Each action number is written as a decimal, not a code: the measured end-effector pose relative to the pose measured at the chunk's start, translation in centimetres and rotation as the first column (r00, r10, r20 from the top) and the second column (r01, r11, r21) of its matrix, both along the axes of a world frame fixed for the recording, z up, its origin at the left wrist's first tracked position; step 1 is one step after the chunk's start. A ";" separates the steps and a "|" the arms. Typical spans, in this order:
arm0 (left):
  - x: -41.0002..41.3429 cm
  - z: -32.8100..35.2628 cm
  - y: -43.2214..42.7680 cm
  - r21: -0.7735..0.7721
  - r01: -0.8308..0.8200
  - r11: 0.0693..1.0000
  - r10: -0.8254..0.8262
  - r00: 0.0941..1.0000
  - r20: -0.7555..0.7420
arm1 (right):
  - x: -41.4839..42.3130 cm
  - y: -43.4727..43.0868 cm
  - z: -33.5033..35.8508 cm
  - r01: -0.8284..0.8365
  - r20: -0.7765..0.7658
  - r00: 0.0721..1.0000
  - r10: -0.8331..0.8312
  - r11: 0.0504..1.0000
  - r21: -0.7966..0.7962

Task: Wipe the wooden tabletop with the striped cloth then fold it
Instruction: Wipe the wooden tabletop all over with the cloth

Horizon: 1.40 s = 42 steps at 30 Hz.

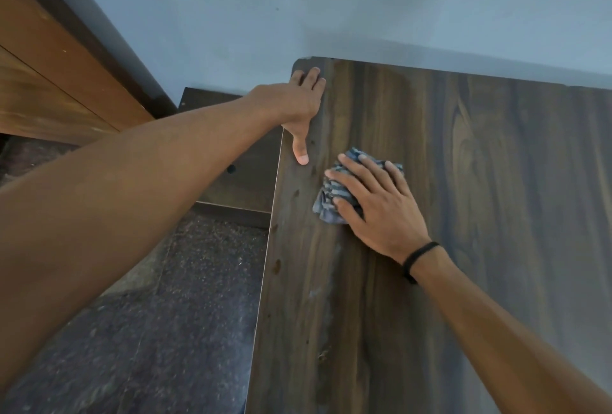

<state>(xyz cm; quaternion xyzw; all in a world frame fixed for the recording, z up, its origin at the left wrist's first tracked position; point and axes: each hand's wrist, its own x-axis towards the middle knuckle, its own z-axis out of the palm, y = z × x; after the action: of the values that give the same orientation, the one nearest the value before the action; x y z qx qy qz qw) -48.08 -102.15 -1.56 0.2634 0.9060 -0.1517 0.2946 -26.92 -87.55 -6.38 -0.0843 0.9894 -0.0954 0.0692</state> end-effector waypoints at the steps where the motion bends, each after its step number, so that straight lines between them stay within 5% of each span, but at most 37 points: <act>1: -0.1 0.0 0.0 0.005 0.002 1.000 -0.002 1.000 -0.002 | -0.8 0.5 0.0 0.081 -0.008 0.997 -0.081 0.997 -0.003; 4: -0.2 -0.1 0.0 0.000 0.023 1.000 -0.023 1.000 -0.014 | -1.9 -1.7 0.1 0.244 -0.003 0.970 -0.244 0.969 -0.034; 8: 0.3 0.1 -0.6 0.051 0.000 0.999 0.000 1.000 0.009 | 2.1 -2.1 0.1 -0.079 -0.014 0.997 0.079 0.996 -0.037; 13: 0.9 1.0 -0.9 0.085 0.037 0.996 -0.036 0.999 -0.012 | -1.8 -2.3 0.2 0.247 0.003 0.969 -0.247 0.968 -0.049; 18: 3.6 1.5 -2.2 0.137 0.108 0.985 -0.101 0.993 -0.056 | 4.7 -2.0 0.1 -0.021 -0.027 0.999 0.021 1.000 -0.004; 22: 5.4 1.1 -3.3 0.038 0.115 0.993 -0.117 0.991 0.064 | 3.5 -3.4 0.1 0.249 0.002 0.968 -0.249 0.968 -0.027; 26: 6.1 1.2 -3.3 0.048 0.104 0.993 -0.107 0.993 0.043 | 8.9 -4.2 -0.2 -0.038 -0.020 0.999 0.037 0.999 -0.008; 31: 7.8 1.7 -3.7 0.094 0.140 0.986 -0.145 0.989 0.042 | 6.7 -4.4 0.1 0.313 0.014 0.950 -0.313 0.949 -0.025; 35: 10.6 0.4 -4.7 0.073 0.175 0.982 -0.182 0.977 0.109 | 11.7 -5.5 -0.3 0.043 -0.017 0.999 -0.043 0.999 -0.021; 40: 11.1 -0.1 -5.1 0.080 0.154 0.985 -0.161 0.982 0.096 | 10.7 -6.8 0.1 0.266 -0.027 0.963 -0.268 0.961 -0.072; 42: 11.4 0.1 -4.7 0.075 0.143 0.987 -0.149 0.984 0.092 | 13.4 -8.1 -0.2 0.133 -0.029 0.990 -0.136 0.987 -0.088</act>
<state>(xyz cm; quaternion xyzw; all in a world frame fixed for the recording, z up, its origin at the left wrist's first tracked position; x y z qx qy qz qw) -36.64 -106.88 -1.44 0.3460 0.8734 -0.1291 0.3174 -13.55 -95.68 -6.56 -0.0221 0.9889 -0.1407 0.0417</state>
